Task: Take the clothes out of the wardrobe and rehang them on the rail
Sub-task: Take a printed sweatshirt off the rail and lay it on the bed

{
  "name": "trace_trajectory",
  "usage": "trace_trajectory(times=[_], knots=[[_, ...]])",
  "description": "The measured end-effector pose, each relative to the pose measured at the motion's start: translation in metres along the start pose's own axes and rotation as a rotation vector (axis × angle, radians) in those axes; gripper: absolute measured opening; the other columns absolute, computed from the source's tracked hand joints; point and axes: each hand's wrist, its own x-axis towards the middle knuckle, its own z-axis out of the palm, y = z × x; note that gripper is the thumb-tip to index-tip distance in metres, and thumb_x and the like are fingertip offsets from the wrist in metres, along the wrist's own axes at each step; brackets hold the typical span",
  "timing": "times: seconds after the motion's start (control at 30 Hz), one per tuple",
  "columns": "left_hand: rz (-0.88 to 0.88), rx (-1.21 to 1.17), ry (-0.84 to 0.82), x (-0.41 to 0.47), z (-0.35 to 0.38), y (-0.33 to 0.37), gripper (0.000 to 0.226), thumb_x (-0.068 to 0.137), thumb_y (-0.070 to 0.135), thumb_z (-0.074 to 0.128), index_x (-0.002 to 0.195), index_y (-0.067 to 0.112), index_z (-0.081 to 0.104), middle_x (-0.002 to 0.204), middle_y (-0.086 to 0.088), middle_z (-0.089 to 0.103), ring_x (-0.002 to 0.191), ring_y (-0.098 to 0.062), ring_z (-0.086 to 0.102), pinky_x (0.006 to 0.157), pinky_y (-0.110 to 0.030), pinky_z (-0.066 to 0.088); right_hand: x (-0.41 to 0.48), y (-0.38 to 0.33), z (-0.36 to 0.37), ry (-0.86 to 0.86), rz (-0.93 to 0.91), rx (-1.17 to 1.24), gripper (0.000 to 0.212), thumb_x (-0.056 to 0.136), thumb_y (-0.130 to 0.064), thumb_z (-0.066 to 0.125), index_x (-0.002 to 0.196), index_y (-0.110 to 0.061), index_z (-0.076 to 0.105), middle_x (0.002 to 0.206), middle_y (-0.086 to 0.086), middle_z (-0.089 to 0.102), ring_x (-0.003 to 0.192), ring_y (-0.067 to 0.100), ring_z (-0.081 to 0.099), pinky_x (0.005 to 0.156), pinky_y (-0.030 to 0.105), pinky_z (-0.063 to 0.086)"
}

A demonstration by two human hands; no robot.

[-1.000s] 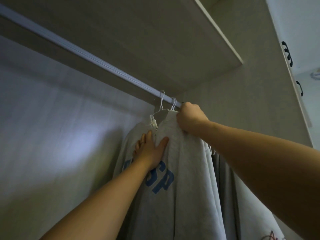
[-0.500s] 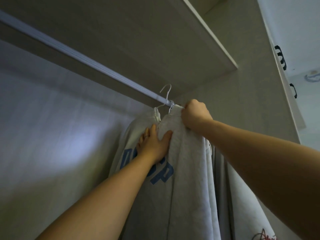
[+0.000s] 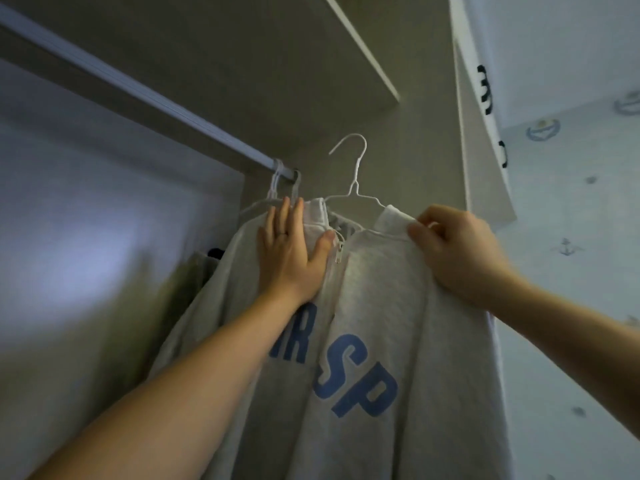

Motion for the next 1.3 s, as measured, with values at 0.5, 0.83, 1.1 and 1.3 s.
trace_trajectory(times=[0.5, 0.83, 1.1, 1.3], knots=[[0.295, -0.413, 0.054, -0.132, 0.115, 0.251, 0.021, 0.096, 0.03, 0.049, 0.094, 0.014, 0.062, 0.091, -0.003, 0.062, 0.087, -0.025, 0.051, 0.077, -0.038, 0.035, -0.175, 0.131, -0.267, -0.061, 0.19, -0.188, 0.014, 0.093, -0.035, 0.059, 0.081, -0.028, 0.063, 0.06, 0.001, 0.061, 0.057, 0.017, 0.054, 0.053, 0.03, 0.041], [0.234, -0.68, -0.216, -0.28, 0.221, 0.417, 0.029, 0.099, 0.031, 0.043, 0.089, 0.011, 0.06, 0.085, -0.005, 0.06, 0.079, -0.021, 0.048, 0.072, -0.035, 0.035, -0.31, 0.219, -0.404, -0.154, 0.434, -0.293, 0.012, 0.093, -0.034, 0.059, 0.084, -0.029, 0.065, 0.061, -0.005, 0.062, 0.052, 0.007, 0.052, 0.051, 0.024, 0.043], [0.235, -0.739, -0.517, -0.411, 0.312, 0.501, 0.033, 0.099, 0.035, 0.039, 0.083, 0.012, 0.054, 0.081, -0.007, 0.056, 0.076, -0.026, 0.047, 0.069, -0.035, 0.032, -0.431, 0.285, -0.443, -0.129, 0.718, -0.405, 0.012, 0.094, -0.033, 0.058, 0.094, -0.025, 0.066, 0.07, -0.008, 0.065, 0.066, 0.006, 0.063, 0.057, 0.017, 0.05], [0.237, -0.761, -0.635, -0.485, 0.394, 0.552, 0.032, 0.099, 0.037, 0.038, 0.085, 0.012, 0.054, 0.084, -0.008, 0.057, 0.08, -0.03, 0.048, 0.074, -0.043, 0.033, -0.497, 0.353, -0.45, -0.082, 0.854, -0.463, 0.014, 0.096, -0.031, 0.057, 0.096, -0.021, 0.066, 0.071, -0.007, 0.064, 0.065, 0.009, 0.062, 0.058, 0.022, 0.051]])
